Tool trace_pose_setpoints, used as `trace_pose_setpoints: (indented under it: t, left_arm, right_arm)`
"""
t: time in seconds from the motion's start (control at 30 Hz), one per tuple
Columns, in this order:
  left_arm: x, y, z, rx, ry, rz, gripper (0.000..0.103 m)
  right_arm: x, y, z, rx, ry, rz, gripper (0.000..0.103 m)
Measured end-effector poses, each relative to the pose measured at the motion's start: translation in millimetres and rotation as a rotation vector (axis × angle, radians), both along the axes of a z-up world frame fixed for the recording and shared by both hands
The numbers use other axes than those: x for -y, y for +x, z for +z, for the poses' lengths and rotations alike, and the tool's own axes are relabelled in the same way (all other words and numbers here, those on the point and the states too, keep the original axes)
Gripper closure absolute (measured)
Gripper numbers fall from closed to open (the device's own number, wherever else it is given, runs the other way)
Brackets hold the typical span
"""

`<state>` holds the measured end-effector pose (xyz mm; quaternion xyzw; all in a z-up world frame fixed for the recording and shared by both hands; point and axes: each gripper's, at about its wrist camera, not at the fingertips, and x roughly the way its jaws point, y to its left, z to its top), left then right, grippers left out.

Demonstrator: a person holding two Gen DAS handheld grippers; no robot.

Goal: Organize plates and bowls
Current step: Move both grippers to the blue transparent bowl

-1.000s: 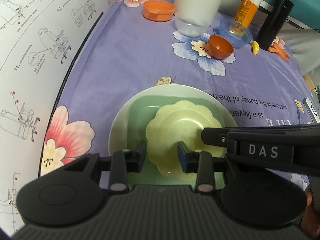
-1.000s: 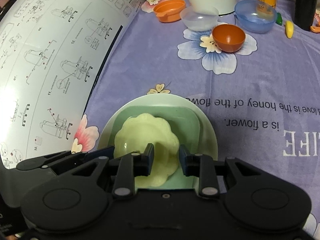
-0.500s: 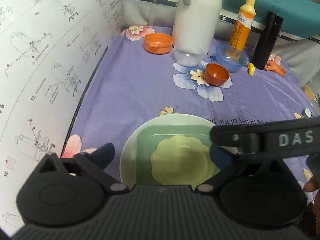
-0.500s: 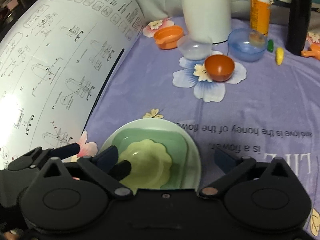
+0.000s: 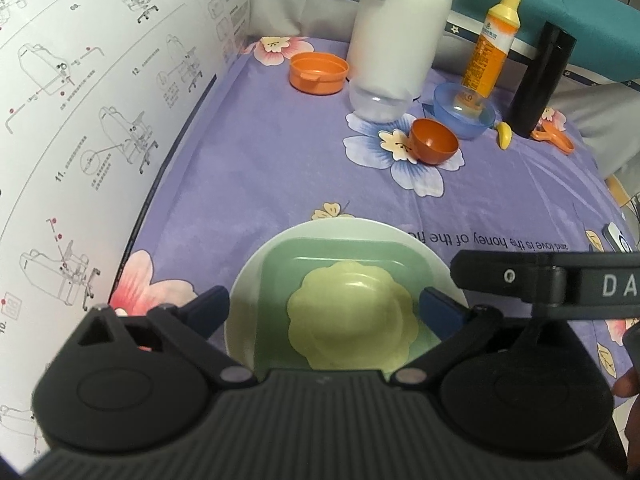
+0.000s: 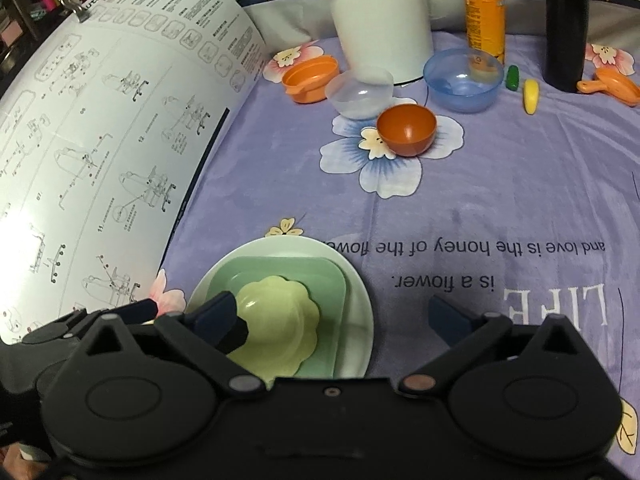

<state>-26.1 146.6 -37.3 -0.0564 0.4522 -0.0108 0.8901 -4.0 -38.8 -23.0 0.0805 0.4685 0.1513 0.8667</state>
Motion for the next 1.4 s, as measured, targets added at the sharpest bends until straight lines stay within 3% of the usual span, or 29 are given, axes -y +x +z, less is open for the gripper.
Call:
trace_pose_setpoints:
  t: [0.4,0.7,1.03,1.4]
  left_arm:
    - [24,17,3,0.002,0.018,-0.023,0.0]
    - [57,51,10,0.034,0.059,-0.093,0.0]
    - [92,116,18,0.085,0.11,-0.167,0.0]
    - [122,215,19,0.13,0.115,-0.18,0.001]
  right_arm:
    - [47,11,-7,-0.009,0.059,-0.11,0.0]
    - [102,31,-16,-0.025,0.095,-0.242,0.0]
    - [149,78,-17,-0.015,0.108,-0.354,0.0]
    - [179,158,-9,0.074,0.162,-0.433,0.001]
